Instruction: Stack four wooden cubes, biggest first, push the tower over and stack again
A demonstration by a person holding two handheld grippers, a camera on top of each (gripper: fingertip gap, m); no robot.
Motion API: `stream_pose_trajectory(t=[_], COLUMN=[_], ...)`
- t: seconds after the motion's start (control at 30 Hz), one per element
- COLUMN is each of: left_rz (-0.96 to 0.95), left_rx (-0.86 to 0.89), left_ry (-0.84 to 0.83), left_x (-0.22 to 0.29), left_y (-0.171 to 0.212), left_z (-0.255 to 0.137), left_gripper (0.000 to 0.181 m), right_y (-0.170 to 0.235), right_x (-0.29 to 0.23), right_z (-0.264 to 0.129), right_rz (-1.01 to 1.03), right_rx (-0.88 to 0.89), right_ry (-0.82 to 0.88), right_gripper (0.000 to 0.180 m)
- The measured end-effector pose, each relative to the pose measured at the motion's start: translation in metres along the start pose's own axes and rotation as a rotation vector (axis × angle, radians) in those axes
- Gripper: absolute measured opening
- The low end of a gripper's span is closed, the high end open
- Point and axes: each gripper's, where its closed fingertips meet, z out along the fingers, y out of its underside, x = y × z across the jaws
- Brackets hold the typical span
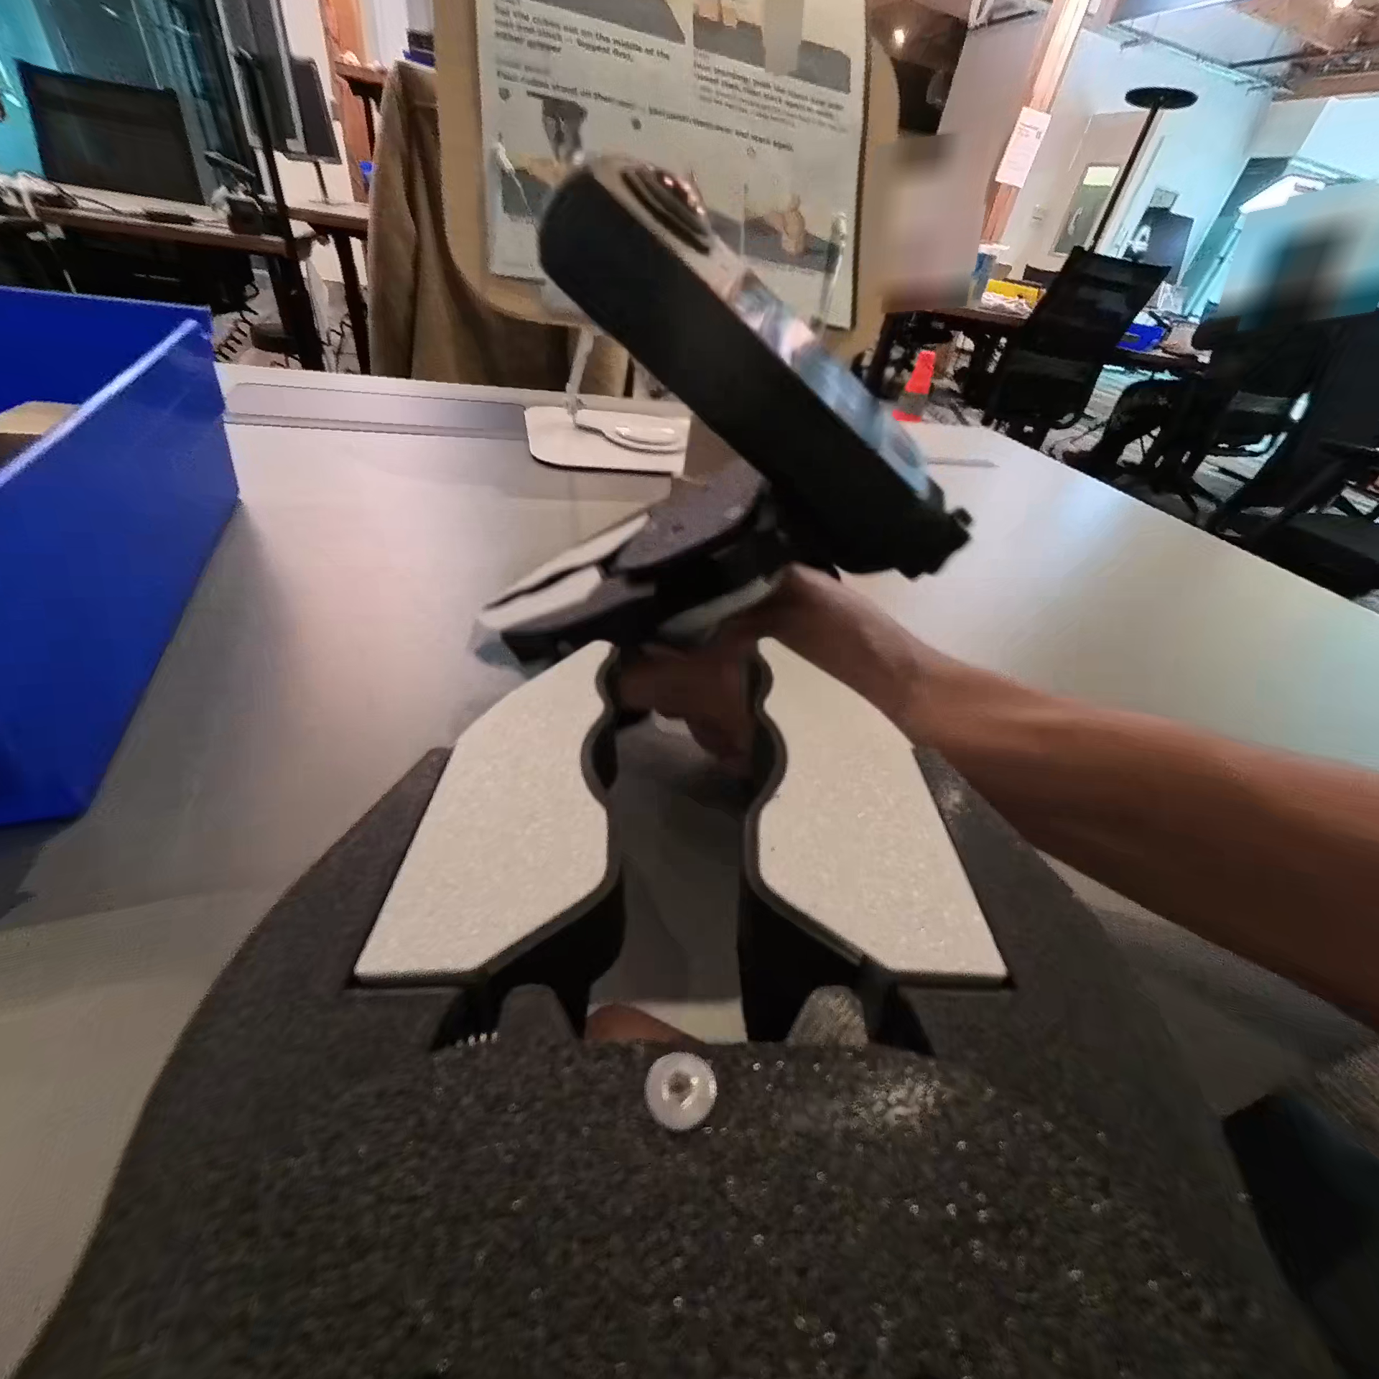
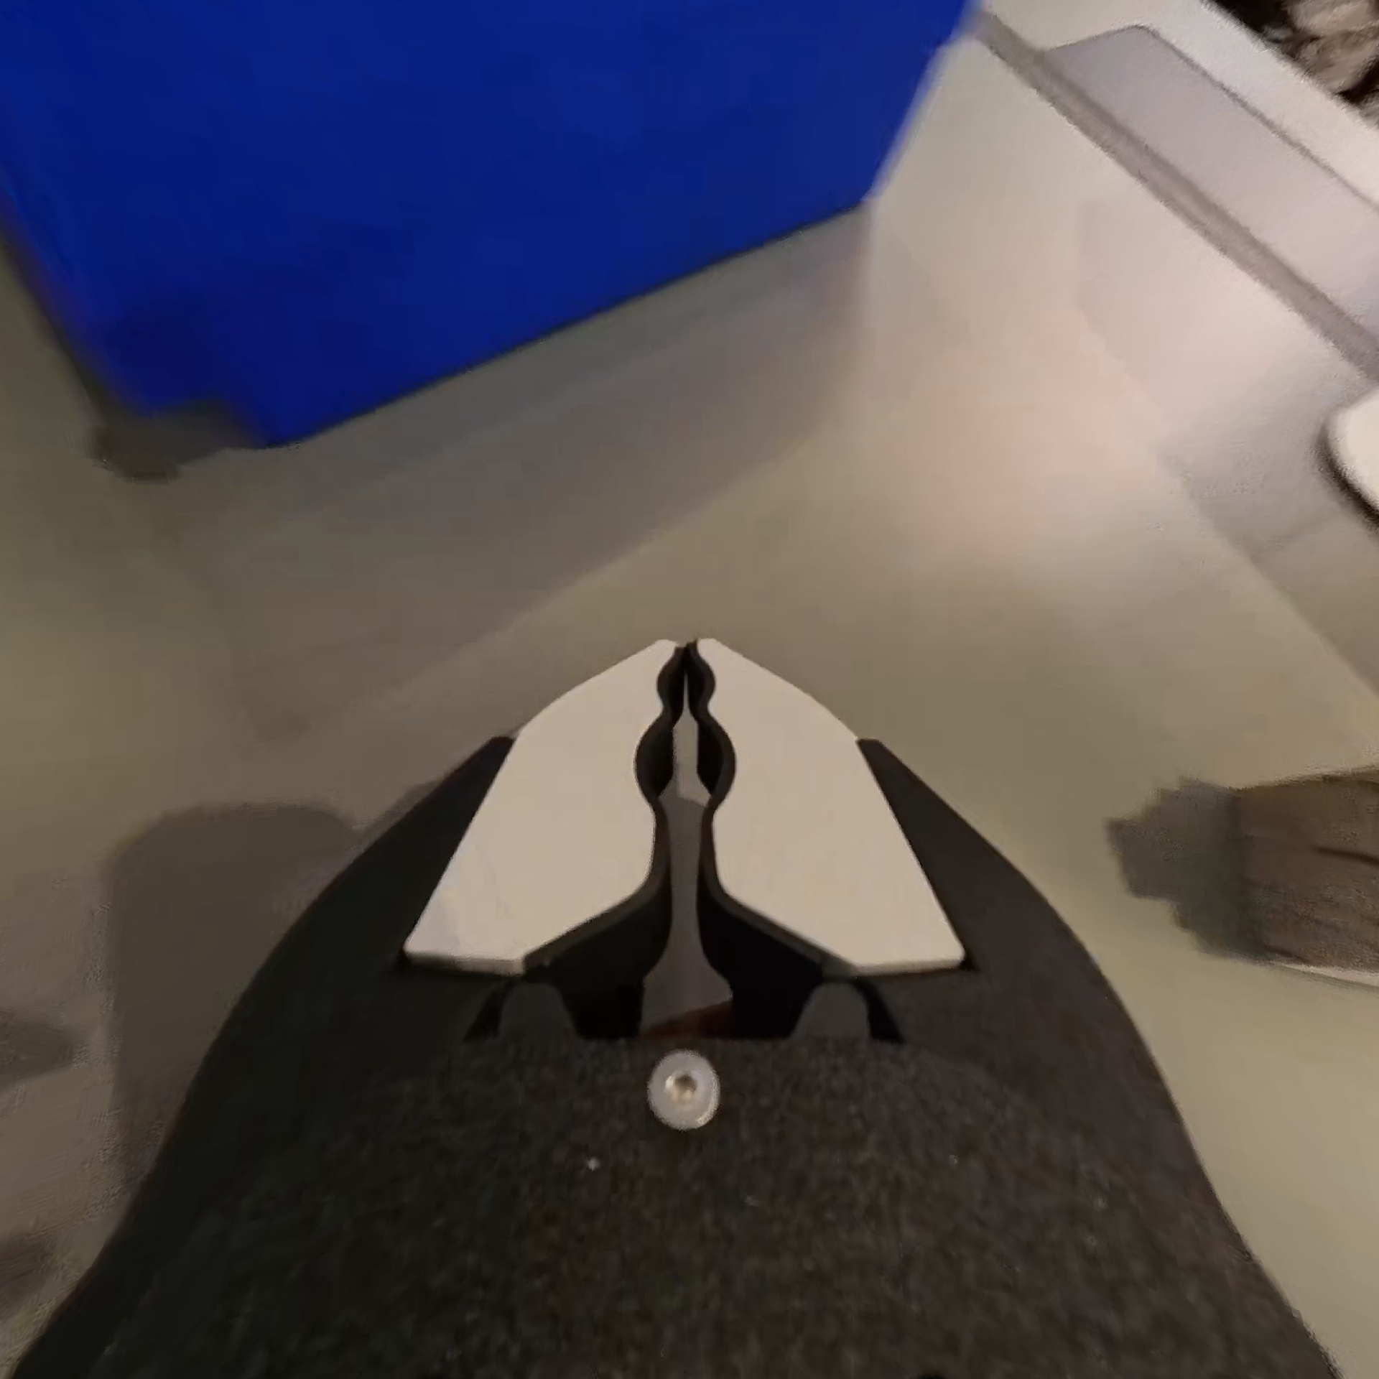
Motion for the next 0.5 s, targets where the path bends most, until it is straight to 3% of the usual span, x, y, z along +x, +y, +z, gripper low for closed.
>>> stream_pose_trajectory(t=[0.13, 0.2, 0.27, 0.5], left_rz=[-0.025, -0.028, -0.024, -0.005], left_rx=[-0.034, -0.063, -0.083, -0.166], left_ry=[0.042, 0.055, 0.076, 0.079], left_x=[0.004, 0.008, 0.014, 0.025], left_y=[0.004, 0.008, 0.011, 0.024], left_z=[0.0, 0.0, 0.001, 0.015], left_gripper=[0.031, 0.032, 0.034, 0.041], right_y=[0.044, 0.079, 0.078, 0.121], right_x=[0.169, 0.23, 0.219, 0.117], right_z=[-0.025, -0.057, -0.088, -0.201], right_rz=[0.063, 0.163, 0.225, 0.189], right_rx=[-0.119, -0.159, -0.027, 0.102], right_ry=[0.442, 0.508, 0.322, 0.212], right_gripper=[0.0, 0.0, 0.0, 0.0])
